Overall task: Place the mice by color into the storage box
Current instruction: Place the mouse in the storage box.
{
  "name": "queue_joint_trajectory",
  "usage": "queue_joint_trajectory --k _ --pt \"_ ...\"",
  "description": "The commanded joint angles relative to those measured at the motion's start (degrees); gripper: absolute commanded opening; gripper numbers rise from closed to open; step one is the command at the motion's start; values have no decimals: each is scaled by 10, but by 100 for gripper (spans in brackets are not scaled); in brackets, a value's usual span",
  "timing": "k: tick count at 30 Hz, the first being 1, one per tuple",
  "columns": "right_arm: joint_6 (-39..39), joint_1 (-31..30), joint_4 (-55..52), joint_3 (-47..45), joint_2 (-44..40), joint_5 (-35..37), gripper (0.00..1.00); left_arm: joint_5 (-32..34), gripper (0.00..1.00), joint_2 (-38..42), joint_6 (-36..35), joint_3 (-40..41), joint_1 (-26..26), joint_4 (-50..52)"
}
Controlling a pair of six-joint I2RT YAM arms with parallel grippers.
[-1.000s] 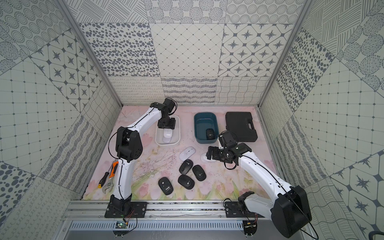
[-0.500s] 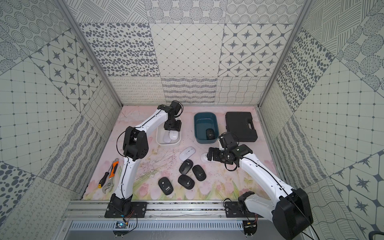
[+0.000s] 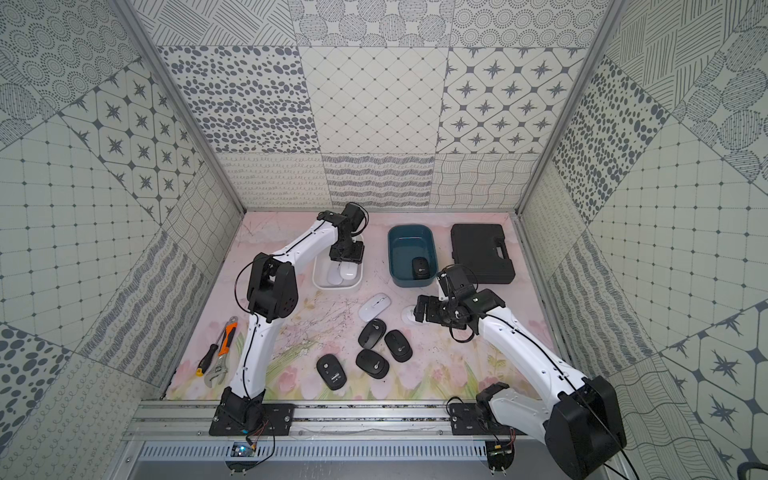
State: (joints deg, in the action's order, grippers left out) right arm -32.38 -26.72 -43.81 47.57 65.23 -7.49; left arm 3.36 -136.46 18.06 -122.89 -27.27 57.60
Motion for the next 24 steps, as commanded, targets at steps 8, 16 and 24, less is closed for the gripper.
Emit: queue_joint_trajectory --k 8,16,24 --pt "0 -4 18 -11 -4 -2 99 68 44 17 -14 27 11 2" --pt "-2 -3 21 -12 -5 -2 99 10 49 22 3 28 6 -14" --pt "-1 -4 19 -12 -6 -3 99 -40 49 27 15 22 -7 -12"
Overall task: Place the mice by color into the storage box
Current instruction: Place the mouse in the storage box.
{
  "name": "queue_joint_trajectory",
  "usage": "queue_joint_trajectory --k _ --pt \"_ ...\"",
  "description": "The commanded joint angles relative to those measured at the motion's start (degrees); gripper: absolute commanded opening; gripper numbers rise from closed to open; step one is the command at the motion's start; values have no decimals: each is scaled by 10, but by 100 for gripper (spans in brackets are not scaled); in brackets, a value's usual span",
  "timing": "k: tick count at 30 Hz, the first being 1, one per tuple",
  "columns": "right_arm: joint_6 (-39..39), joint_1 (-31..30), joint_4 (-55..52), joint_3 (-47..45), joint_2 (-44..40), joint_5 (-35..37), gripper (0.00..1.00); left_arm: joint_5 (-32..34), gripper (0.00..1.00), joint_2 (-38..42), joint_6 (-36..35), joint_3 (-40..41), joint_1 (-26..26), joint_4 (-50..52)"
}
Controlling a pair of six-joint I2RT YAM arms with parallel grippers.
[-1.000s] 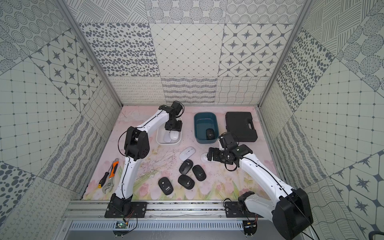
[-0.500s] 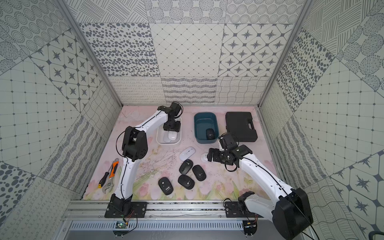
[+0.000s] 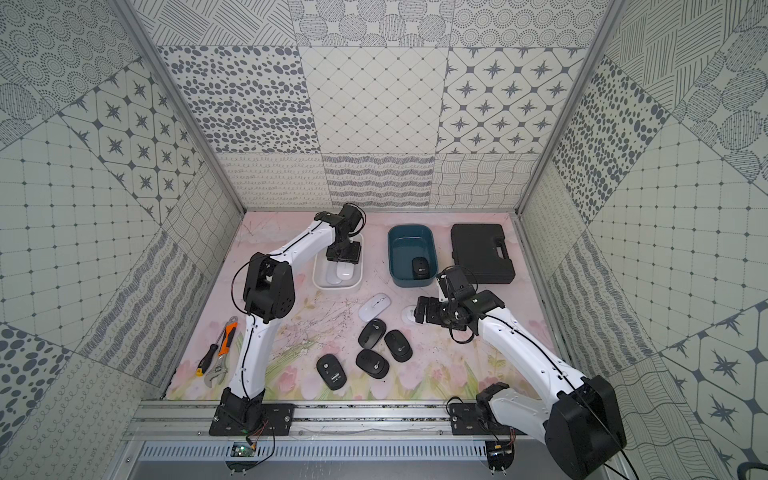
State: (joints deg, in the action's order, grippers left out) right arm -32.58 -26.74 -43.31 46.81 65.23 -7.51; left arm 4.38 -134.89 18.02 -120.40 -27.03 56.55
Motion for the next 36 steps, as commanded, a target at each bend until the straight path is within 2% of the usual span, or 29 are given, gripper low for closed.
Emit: queue_joint_trajectory --k 1,14,20,24,28,32,36 --pt "1 -3 14 -4 -5 -3 99 -56 49 14 20 -1 -11 -4" --pt "-3 -4 17 -9 -10 -6 99 -81 50 -16 27 -17 -18 -15" --pt "-4 -4 21 -10 -8 -8 99 -22 48 -25 20 -22 -9 18" --pt "-4 -4 20 -11 -10 -8 99 25 48 -8 7 2 0 22" --pt "-6 -4 27 -16 -9 -10 99 -9 50 19 5 33 0 -13" --pt "-8 -4 32 -15 -4 -13 99 -48 50 15 29 13 -10 -21" --pt "-8 -6 28 -14 -7 -12 99 -59 51 5 51 -9 -16 -26"
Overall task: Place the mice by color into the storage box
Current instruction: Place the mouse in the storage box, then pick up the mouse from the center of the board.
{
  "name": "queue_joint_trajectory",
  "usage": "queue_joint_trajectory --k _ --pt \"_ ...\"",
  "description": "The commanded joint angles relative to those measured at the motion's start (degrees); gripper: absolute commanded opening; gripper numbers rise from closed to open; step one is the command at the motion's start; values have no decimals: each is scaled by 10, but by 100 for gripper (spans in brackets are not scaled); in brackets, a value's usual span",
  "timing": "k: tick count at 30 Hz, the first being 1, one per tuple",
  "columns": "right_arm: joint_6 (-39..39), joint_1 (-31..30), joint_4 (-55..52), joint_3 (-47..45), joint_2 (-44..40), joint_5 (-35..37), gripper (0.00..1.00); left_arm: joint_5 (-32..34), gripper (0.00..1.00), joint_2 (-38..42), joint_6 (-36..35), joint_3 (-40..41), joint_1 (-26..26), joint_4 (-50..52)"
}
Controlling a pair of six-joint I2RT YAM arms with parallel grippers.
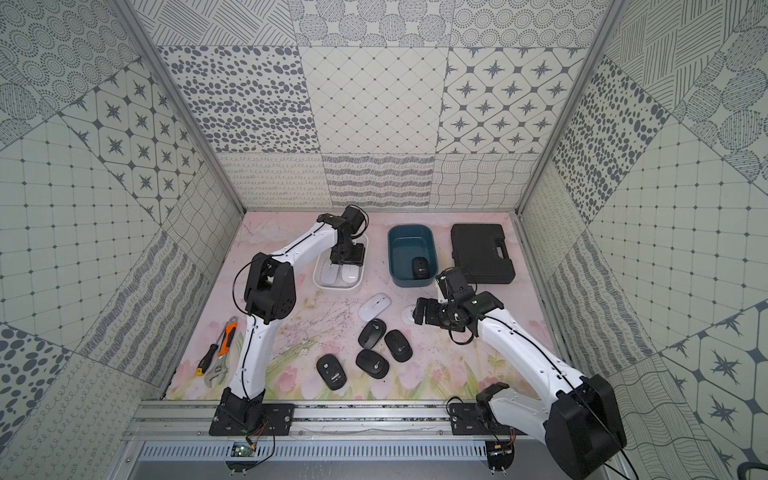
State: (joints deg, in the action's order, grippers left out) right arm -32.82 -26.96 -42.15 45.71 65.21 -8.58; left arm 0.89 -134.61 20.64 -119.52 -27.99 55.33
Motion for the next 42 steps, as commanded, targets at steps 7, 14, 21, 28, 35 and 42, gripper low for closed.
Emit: queue_joint_trajectory --k 7,14,21,28,35,42 --pt "-1 -4 8 -8 -19 4 99 -21 51 -22 23 -21 -7 -2" --pt "-2 -4 6 -6 -23 6 99 -9 59 -29 28 -11 -7 -1" --pt "-4 -3 -2 2 -24 7 99 -16 80 1 37 -7 -7 -3" --pt "-9 -5 -23 4 -24 2 99 -44 98 85 62 48 -7 -36" --pt "-16 -72 -26 -2 -31 -11 99 -58 99 204 83 123 -8 -66" --pt "-23 -165 -28 -3 6 11 99 -67 98 331 100 235 -10 -61"
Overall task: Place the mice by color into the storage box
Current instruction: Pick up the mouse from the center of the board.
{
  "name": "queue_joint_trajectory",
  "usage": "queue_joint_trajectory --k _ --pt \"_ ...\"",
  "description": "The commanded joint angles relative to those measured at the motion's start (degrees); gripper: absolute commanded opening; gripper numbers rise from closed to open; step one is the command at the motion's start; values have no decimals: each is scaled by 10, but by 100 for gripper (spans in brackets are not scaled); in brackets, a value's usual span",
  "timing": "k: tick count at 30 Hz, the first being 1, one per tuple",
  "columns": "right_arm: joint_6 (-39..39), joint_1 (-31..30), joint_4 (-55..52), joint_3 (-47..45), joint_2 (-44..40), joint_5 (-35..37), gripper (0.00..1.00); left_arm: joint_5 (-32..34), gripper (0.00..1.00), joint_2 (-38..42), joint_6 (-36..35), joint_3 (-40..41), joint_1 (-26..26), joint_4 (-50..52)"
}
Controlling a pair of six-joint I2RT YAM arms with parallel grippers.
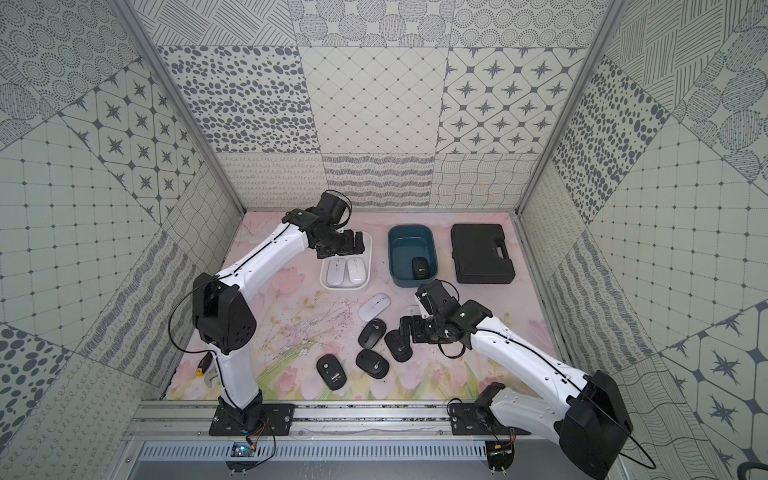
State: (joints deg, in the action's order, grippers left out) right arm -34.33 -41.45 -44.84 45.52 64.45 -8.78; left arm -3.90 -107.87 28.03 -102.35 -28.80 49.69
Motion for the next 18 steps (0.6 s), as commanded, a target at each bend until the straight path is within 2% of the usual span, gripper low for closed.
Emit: queue_joint_trajectory --k 1,5,11,18 --pt "-6 -32 2 3 20 15 99 -21 98 91 32 92 -3 -11" --pt "22 -78 -10 25 60 44 99 -31 98 219 57 224 -10 -39" --pt "59 -114 -33 68 149 103 99 -61 98 406 115 397 -27 -32" --pt "89 -118 -20 98 224 135 99 -60 99 555 162 492 -52 17"
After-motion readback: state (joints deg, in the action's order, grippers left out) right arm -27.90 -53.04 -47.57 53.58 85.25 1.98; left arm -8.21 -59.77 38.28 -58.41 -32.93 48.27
